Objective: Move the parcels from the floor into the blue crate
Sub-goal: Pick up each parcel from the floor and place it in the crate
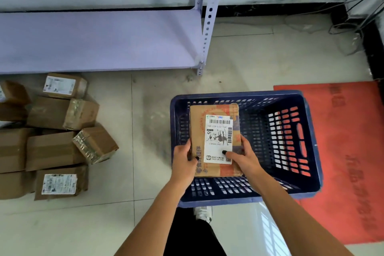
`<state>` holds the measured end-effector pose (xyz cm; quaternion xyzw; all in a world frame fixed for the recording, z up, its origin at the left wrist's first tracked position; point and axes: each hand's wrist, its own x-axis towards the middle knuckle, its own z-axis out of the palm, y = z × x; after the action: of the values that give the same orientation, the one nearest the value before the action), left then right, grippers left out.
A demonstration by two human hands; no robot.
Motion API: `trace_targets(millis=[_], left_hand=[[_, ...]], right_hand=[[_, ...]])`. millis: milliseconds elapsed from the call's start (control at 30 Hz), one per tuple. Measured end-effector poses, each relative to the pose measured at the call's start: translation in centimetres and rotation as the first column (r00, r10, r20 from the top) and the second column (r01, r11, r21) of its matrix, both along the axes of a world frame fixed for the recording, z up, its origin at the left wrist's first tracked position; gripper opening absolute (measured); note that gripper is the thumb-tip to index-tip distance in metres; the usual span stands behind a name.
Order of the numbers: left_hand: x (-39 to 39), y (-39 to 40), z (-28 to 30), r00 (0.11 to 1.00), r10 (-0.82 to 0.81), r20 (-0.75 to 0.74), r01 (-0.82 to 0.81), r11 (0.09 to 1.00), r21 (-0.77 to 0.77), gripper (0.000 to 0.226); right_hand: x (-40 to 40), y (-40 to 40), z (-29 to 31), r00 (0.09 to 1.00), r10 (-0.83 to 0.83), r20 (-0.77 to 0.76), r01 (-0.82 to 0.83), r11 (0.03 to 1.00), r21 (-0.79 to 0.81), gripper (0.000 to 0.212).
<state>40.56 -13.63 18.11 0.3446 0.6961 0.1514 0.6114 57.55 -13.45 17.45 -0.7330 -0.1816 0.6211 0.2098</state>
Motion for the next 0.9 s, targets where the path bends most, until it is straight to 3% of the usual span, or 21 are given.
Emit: trace_targets(millis=[233,467,733,900], left_hand=[[1.8,0.7,-9.1,0.995,0.073,-0.062,-0.077,0.994,-0.074,0.069],[2.2,1.1,-15.1,0.978,0.209,-0.013,-0.208,0.963,-0.173,0.075],[2.7,3.1,-18.4,0.932,0.362,-0.034,-0.360,0.905,-0.227,0.074],[3.0,3.7,-19.1,0.927,0.375,-0.024,-0.369,0.896,-0.247,0.070]], right_hand=[[-0.4,1.3,-9.5,0.988,0.153,-0.002,-0.153,0.985,-0.075,0.085],[-1.7,1.8,-17.2,0.995,0.097,-0.030,-0.100,0.987,-0.123,0.091],[-2.9,4.0,-20.8,0.986,0.165,0.019,-0.160,0.975,-0.156,0.102],[-3.0,3.9,-21.4,0.985,0.165,0.057,-0.154,0.974,-0.166,0.101]])
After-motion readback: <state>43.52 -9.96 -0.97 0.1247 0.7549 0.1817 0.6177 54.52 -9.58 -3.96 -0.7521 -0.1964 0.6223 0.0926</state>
